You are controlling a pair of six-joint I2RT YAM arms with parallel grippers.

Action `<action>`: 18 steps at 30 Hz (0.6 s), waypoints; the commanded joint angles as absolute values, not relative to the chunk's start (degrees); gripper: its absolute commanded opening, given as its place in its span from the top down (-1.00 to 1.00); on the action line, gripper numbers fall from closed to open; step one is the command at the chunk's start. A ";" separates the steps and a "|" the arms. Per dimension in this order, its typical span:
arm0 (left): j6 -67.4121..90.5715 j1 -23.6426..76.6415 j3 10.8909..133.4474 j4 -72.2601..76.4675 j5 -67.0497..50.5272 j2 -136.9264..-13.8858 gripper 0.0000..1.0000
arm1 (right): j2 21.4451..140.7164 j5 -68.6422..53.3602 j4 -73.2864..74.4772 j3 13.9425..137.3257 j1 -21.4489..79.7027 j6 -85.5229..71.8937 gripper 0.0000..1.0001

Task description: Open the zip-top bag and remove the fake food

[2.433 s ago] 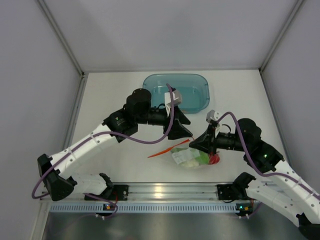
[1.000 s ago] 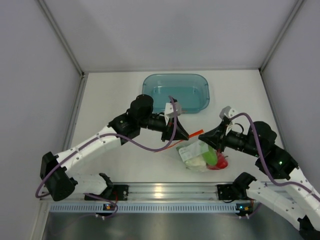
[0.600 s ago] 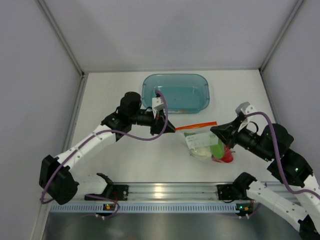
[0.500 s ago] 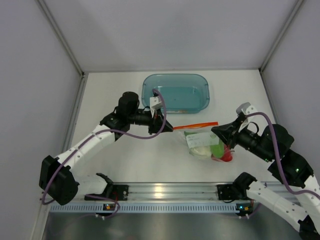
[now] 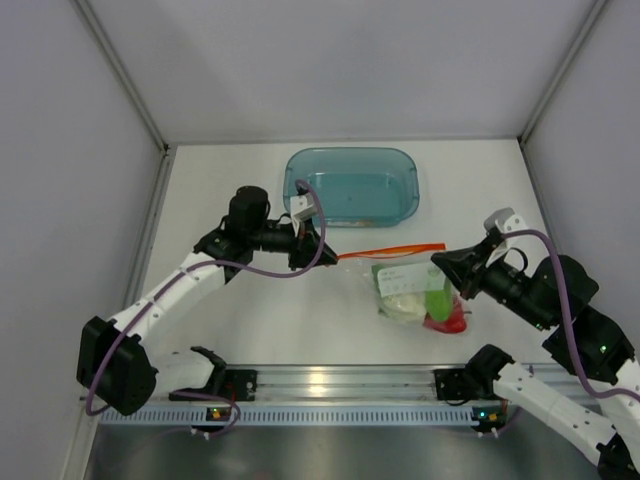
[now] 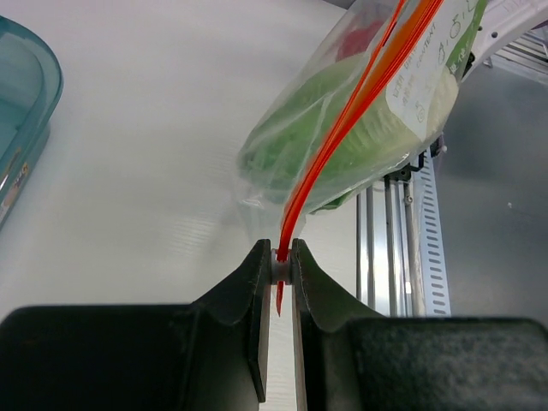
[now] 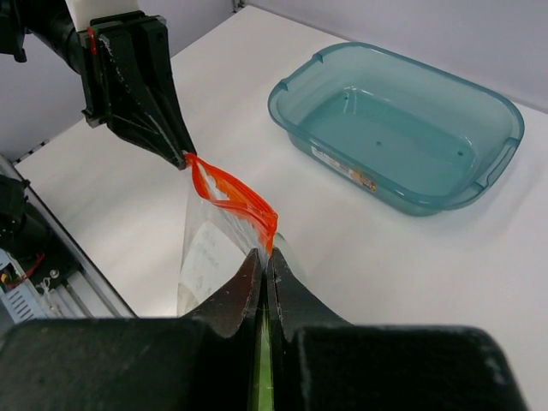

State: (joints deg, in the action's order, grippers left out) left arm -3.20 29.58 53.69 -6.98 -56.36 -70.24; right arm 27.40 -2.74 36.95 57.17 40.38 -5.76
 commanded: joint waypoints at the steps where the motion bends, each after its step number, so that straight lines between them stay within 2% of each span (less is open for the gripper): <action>1: -4.13 28.92 54.48 -6.24 -60.02 -69.34 0.82 | 26.37 -2.54 34.02 59.42 41.04 -5.80 1.00; 2: -3.52 28.83 55.01 -6.15 -61.60 -69.52 0.44 | 26.19 -5.25 33.58 58.98 41.04 -5.54 1.00; 4: -2.47 29.35 56.68 -6.07 -60.13 -69.96 0.24 | 26.19 -9.12 32.09 57.32 41.05 -4.93 1.00; 5: -1.16 30.83 58.43 -6.15 -54.46 -70.22 -0.07 | 25.76 -13.32 31.47 56.70 41.04 -4.14 1.00; 6: -0.71 31.81 59.40 -6.07 -51.79 -70.49 -0.18 | 25.40 -15.10 30.86 55.99 41.04 -3.87 1.00; 8: -0.88 34.26 61.51 -6.07 -49.66 -71.10 -0.26 | 24.61 -17.22 29.45 54.41 41.13 -3.34 1.00; 18: -2.29 43.41 66.44 -3.87 -44.38 -74.53 -0.23 | 24.43 -17.14 29.44 53.09 41.13 -2.20 1.00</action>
State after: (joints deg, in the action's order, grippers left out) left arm -1.26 41.17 63.90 -6.59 -46.13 -72.97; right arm 25.08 -15.59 35.14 52.38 40.38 -3.27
